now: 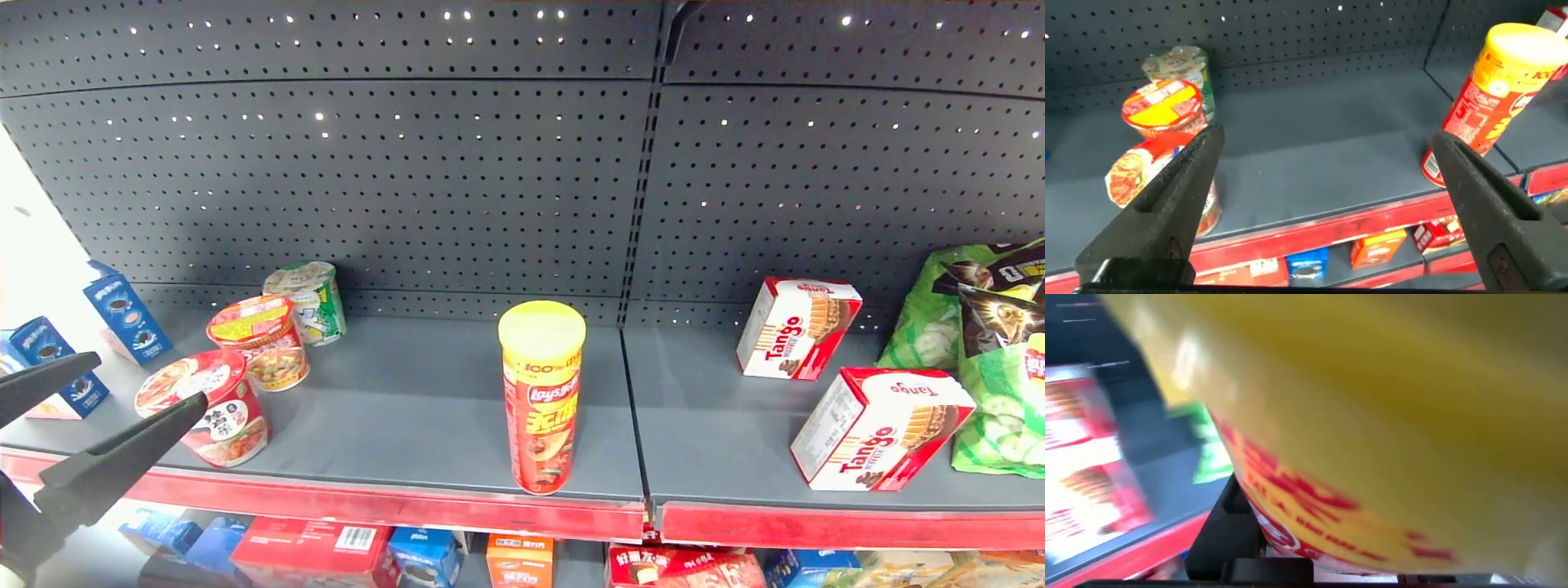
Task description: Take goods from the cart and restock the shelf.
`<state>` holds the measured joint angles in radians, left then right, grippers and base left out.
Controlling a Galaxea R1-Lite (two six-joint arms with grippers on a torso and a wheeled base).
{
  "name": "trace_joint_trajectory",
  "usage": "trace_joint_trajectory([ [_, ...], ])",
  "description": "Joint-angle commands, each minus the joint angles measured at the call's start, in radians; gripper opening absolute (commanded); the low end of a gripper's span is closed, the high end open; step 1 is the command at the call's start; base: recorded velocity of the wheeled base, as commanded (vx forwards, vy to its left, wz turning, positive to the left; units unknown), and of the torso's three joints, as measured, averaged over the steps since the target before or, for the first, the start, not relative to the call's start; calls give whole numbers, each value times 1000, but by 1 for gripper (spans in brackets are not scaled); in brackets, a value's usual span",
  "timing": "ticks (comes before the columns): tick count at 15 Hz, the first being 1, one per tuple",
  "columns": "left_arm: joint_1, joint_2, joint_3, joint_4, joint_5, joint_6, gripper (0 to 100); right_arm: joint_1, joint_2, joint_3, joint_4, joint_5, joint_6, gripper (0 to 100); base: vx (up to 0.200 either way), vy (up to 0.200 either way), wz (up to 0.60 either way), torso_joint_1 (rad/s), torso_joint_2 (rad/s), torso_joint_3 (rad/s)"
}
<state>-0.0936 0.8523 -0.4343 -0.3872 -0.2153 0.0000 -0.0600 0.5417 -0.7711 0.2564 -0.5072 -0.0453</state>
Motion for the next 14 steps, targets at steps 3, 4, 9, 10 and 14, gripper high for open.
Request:
trace_joint_trajectory([
  [3, 0, -16, 6, 2, 1, 0, 100, 420, 83, 61, 18, 1, 131, 0, 0, 0, 0, 0, 0, 0],
  [4, 0, -16, 6, 2, 1, 0, 100, 517, 98, 73, 29, 1, 186, 0, 0, 0, 0, 0, 0, 0],
  [9, 2, -29, 19, 4, 2, 0, 100, 836, 210, 65, 35, 35, 331, 0, 0, 0, 0, 0, 0, 0],
  [10, 2, -29, 23, 4, 11, 2, 100, 879, 230, 56, 37, 33, 331, 0, 0, 0, 0, 0, 0, 0],
  [14, 2, -32, 55, 4, 22, 5, 100, 879, 417, -139, 37, 133, 329, 0, 0, 0, 0, 0, 0, 0],
])
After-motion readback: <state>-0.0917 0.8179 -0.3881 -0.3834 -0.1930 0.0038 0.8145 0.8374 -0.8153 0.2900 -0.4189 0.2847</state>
